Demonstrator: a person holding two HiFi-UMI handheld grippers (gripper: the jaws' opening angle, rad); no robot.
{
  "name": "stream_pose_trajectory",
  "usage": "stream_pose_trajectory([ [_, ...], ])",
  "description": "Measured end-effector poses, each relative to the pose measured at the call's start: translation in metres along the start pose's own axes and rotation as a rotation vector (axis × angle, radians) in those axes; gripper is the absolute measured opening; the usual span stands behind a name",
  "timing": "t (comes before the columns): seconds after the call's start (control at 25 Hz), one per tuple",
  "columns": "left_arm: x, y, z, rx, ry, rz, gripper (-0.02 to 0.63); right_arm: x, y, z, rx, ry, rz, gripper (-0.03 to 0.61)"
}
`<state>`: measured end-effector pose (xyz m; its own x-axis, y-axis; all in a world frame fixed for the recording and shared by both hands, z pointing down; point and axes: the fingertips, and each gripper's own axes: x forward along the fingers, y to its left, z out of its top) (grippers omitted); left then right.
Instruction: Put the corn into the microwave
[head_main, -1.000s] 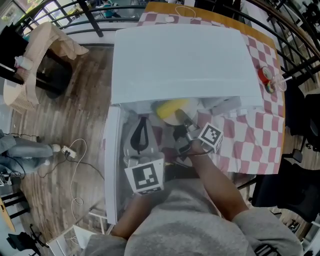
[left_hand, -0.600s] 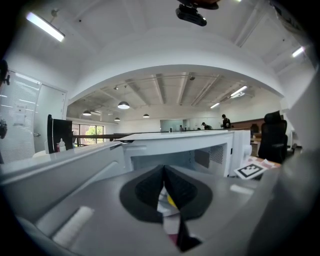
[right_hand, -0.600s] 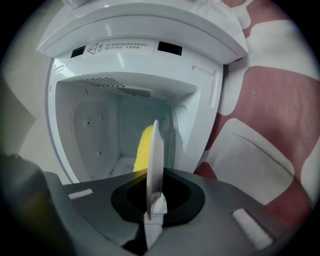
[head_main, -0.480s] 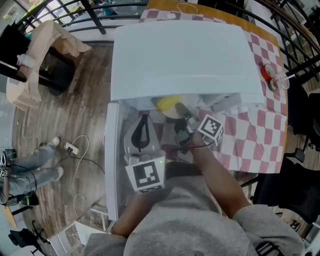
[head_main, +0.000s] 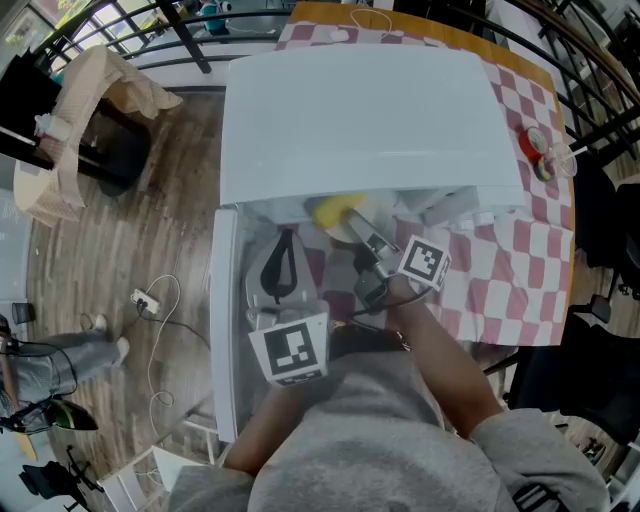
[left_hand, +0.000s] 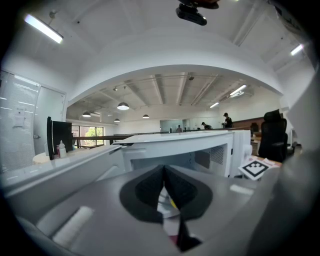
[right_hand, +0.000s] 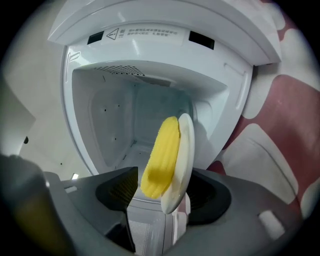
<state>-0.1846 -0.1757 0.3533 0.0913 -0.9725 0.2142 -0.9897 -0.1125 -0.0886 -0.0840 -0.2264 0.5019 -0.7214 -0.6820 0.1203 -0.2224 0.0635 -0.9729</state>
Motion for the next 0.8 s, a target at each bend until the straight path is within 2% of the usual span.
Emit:
stream_pose_trajectory([
  [0.08, 0.000, 0.000, 0.000, 0.000, -0.001, -0.004, 0.011, -0.001, 0.006, -0.003, -0.041, 0.028, 0.036, 0.293],
  [0.16, 0.000, -0.001, -0.002, 0.000, 0.000, -0.008, 0.011, -0.003, 0.008, -0.008, -0.129, 0.068, 0.035, 0.305],
  [0.28, -0.002, -0.002, -0.004, -0.007, 0.016, -0.017, 0.011, -0.014, 0.005, -0.019, -0.344, 0.136, -0.023, 0.316],
  [0.4, 0.000, -0.001, -0.006, 0.005, 0.008, -0.019, 0.011, -0.026, -0.002, -0.021, -0.586, 0.168, -0.127, 0.328],
  [0.6, 0.000, -0.001, -0.006, 0.003, 0.005, -0.023, 0.011, -0.046, -0.010, -0.012, -0.949, 0.093, -0.332, 0.345],
  [0.68, 0.002, 0.000, -0.006, -0.002, 0.001, -0.022, 0.011, -0.049, -0.009, -0.010, -1.026, 0.062, -0.371, 0.358],
  [0.8, 0.003, 0.001, -0.007, -0.021, -0.013, -0.020, 0.011, -0.045, -0.008, -0.007, -1.077, 0.045, -0.404, 0.368],
])
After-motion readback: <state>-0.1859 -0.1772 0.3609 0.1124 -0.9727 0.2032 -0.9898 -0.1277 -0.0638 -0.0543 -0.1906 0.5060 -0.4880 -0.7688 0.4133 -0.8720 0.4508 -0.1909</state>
